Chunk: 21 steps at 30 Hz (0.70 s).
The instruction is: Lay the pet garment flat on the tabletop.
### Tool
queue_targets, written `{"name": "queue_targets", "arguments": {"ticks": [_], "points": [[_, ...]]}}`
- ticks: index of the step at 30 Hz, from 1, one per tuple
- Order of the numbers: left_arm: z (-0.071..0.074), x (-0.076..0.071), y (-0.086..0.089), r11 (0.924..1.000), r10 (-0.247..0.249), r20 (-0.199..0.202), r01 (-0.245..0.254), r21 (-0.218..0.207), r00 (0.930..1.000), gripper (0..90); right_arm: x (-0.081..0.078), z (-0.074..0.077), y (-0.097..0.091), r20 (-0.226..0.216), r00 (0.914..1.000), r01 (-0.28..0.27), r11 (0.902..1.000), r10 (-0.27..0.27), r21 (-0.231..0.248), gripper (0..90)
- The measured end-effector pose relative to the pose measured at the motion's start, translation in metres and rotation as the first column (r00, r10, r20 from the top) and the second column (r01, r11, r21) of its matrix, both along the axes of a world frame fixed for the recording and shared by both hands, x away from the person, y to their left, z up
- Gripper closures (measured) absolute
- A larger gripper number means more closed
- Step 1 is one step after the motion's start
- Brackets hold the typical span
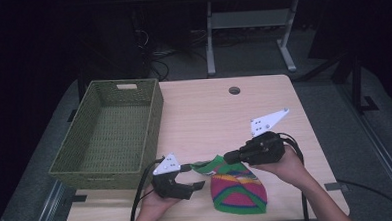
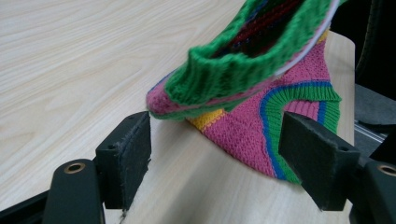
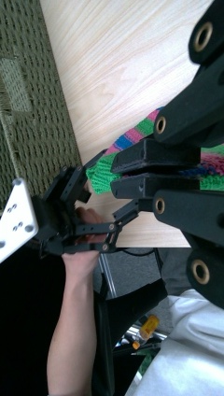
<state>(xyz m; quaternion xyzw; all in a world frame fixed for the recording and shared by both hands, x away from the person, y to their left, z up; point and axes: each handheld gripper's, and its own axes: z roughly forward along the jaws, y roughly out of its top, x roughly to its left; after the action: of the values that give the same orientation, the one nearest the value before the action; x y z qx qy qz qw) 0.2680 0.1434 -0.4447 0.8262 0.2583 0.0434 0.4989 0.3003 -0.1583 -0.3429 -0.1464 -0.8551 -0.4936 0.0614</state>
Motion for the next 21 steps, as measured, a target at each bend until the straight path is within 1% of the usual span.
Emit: {"name": "queue_targets", "arguments": {"ticks": [2,3,5,6,7,8,9,10,11,12,13,14,15,16,17,18,19,20,21], "points": [[-0.001,0.004,-0.002,0.9999,-0.012,0.003,0.012,-0.006,0.9999,28.0,0.001,0.001,-0.001,-0.003,1.0000,-0.003,1.0000,0.003,0.007,86.2],[-0.001,0.006,-0.004,0.9998,-0.018,0.008,0.018,-0.001,0.9998,28.3,0.001,0.002,-0.002,0.001,1.0000,-0.005,1.0000,0.005,0.006,86.2],[-0.001,0.010,-0.006,0.9995,-0.028,0.012,0.028,-0.015,0.9995,33.6,0.001,0.002,-0.003,0.002,1.0000,-0.005,1.0000,0.005,0.009,86.2],[-0.001,0.012,-0.007,0.9991,-0.030,0.016,0.030,-0.029,0.9994,36.5,0.002,0.002,-0.004,0.004,1.0000,-0.005,0.9999,0.005,0.013,86.2],[0.000,0.013,-0.008,0.9986,-0.032,0.025,0.033,-0.041,0.9992,44.9,0.002,0.002,-0.006,0.005,1.0000,-0.004,0.9999,0.004,0.016,86.2],[0.001,0.014,-0.008,0.9980,-0.040,0.028,0.041,-0.047,0.9988,44.9,0.002,0.002,-0.006,0.005,1.0000,-0.004,0.9999,0.004,0.016,86.2],[0.002,0.016,-0.010,0.9975,-0.047,0.034,0.048,-0.052,0.9983,52.5,0.002,0.003,-0.009,0.000,1.0000,-0.002,0.9997,0.002,0.023,86.2],[0.003,0.017,-0.011,0.9972,-0.051,0.046,0.053,-0.052,0.9976,52.5,0.002,0.003,-0.009,0.000,1.0000,-0.002,0.9997,0.002,0.023,86.2],[0.004,0.018,-0.012,0.9965,-0.060,0.054,0.063,-0.054,0.9967,57.0,0.002,0.002,-0.010,0.004,1.0000,0.003,0.9997,-0.003,0.023,86.2],[0.005,0.018,-0.013,0.9957,-0.065,0.055,0.068,-0.064,0.9964,62.4,0.002,0.002,-0.012,0.003,1.0000,0.006,0.9997,-0.006,0.023,86.3],[0.007,0.018,-0.014,0.9953,-0.068,0.066,0.073,-0.064,0.9955,73.1,0.004,0.002,-0.015,0.002,0.9998,0.018,0.9996,-0.018,0.024,86.2],[0.008,0.018,-0.015,0.9947,-0.074,0.077,0.079,-0.065,0.9942,73.1,0.004,0.002,-0.015,0.002,0.9998,0.018,0.9996,-0.018,0.024,86.2],[0.009,0.018,-0.016,0.9947,-0.079,0.075,0.084,-0.059,0.9940,78.7,0.005,0.001,-0.020,0.000,0.9996,0.030,0.9993,-0.030,0.024,86.2],[0.009,0.017,-0.016,0.9954,-0.080,0.083,0.084,-0.046,0.9933,78.7,0.005,0.001,-0.020,0.000,0.9996,0.030,0.9993,-0.030,0.024,86.2],[0.010,0.017,-0.016,0.9958,-0.080,0.084,0.083,-0.039,0.9933,80.7,0.006,-0.001,-0.025,0.003,0.9990,0.044,0.9987,-0.044,0.026,86.3],[0.010,0.017,-0.016,0.9960,-0.078,0.081,0.081,-0.037,0.9937,80.7,0.006,-0.001,-0.025,0.003,0.9990,0.044,0.9987,-0.044,0.026,86.3],[0.011,0.016,-0.017,0.9967,-0.072,0.077,0.075,-0.030,0.9944,81.3,0.007,-0.002,-0.028,0.006,0.9979,0.064,0.9977,-0.064,0.025,86.3],[0.012,0.016,-0.017,0.9971,-0.072,0.078,0.073,-0.019,0.9944,81.3,0.007,-0.002,-0.028,0.006,0.9979,0.064,0.9977,-0.064,0.025,86.3],[0.015,0.015,-0.019,0.9976,-0.067,0.086,0.068,-0.008,0.9940,81.3,0.007,-0.003,-0.030,0.008,0.9970,0.076,0.9970,-0.076,0.015,86.4]]}}
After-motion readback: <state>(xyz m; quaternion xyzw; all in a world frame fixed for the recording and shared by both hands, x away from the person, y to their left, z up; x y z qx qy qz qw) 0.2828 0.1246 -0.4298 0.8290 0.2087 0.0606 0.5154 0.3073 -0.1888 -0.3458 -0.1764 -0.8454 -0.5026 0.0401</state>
